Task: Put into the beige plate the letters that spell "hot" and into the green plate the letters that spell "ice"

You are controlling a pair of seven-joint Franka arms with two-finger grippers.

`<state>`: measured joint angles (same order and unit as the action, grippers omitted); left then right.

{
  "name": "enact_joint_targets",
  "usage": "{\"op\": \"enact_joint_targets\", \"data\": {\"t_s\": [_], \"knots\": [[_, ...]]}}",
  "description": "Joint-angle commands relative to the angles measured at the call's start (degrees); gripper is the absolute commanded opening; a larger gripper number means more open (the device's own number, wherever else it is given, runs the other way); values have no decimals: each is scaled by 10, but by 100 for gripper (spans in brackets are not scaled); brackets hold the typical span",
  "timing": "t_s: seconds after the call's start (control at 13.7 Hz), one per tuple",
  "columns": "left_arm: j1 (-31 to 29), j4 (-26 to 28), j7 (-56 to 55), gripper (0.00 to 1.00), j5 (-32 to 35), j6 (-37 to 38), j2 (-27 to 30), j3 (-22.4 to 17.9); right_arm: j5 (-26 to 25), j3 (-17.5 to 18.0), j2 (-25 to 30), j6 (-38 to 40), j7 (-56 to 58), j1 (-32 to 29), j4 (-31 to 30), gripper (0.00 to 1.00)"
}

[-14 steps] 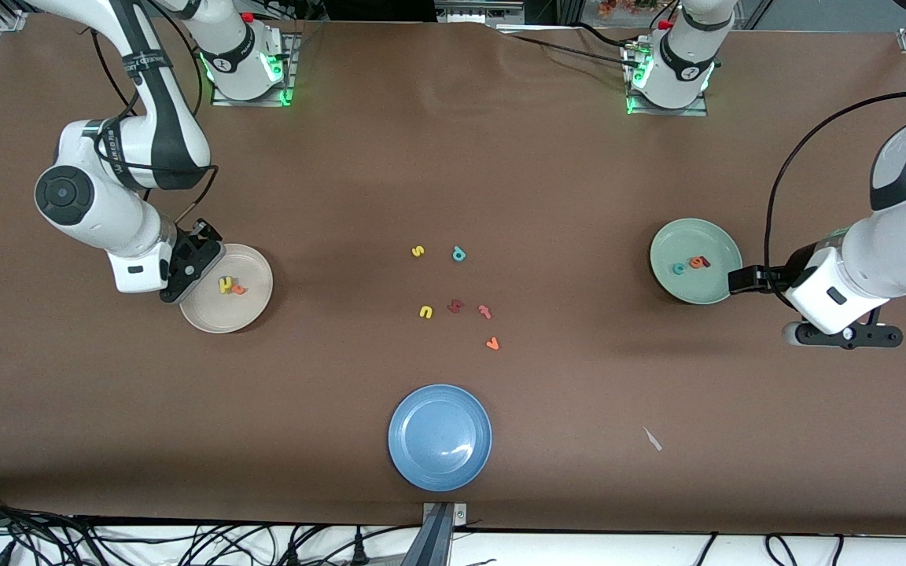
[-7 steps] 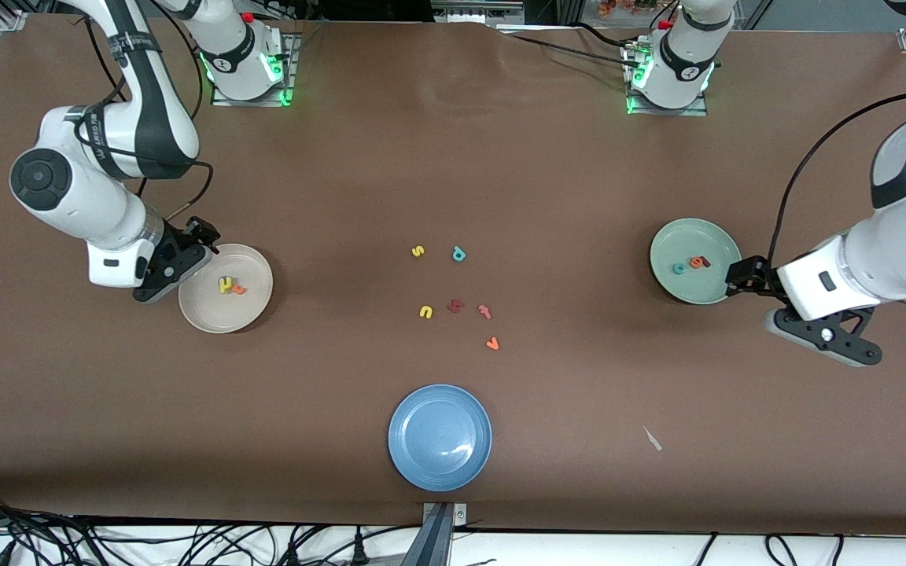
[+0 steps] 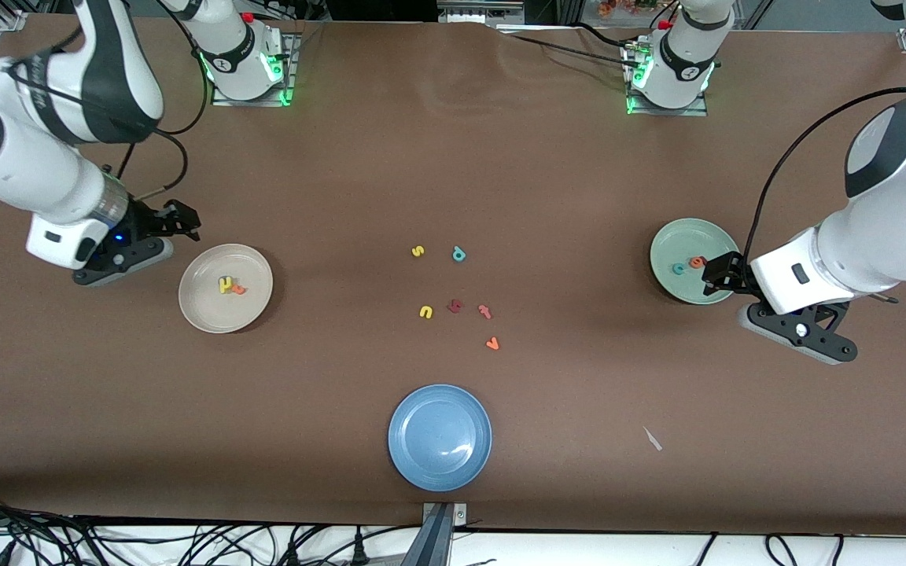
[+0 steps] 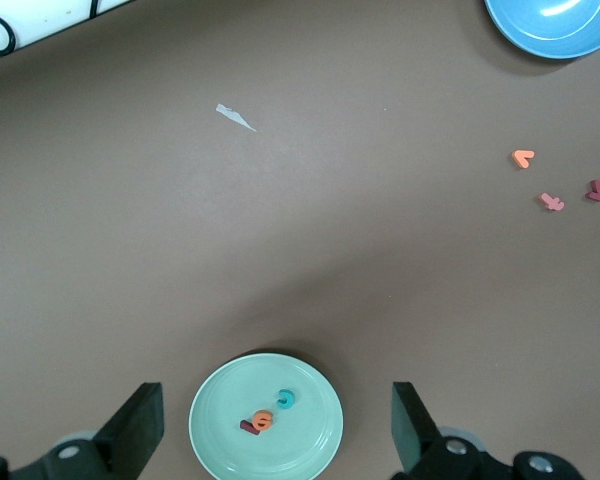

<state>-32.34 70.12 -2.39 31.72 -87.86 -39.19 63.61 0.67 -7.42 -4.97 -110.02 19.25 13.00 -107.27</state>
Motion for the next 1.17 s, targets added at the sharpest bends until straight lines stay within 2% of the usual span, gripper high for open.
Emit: {"op": "enact_joint_targets", "data": {"t_s": [0.0,0.07,0.37,0.58,0.73,0.88,0.95,1.1], "knots": [[32,-19,-2,100,10,5,2,-26,34,-43,12,36,5,-17,52,100],[32,-18,-1,100,10,5,4,-28,50,-44,20,66,0,-17,66,100],[84,-25,0,100,15,6,9,-63,34,-38,24,188,-88,-17,156,100],[104,-48,1,100,15,15,4,-82,0,-1,26,244,-134,-18,189,100],[135,-67,7,100,15,16,5,-109,-8,21,26,245,-151,-18,188,100],[185,-118,20,100,11,16,8,-168,-8,19,25,247,-143,-18,186,100],[188,-122,24,100,9,16,10,-183,-8,14,26,249,-133,-18,186,100],[185,-121,24,100,9,16,10,-183,-8,0,24,250,-126,-20,189,100]]}}
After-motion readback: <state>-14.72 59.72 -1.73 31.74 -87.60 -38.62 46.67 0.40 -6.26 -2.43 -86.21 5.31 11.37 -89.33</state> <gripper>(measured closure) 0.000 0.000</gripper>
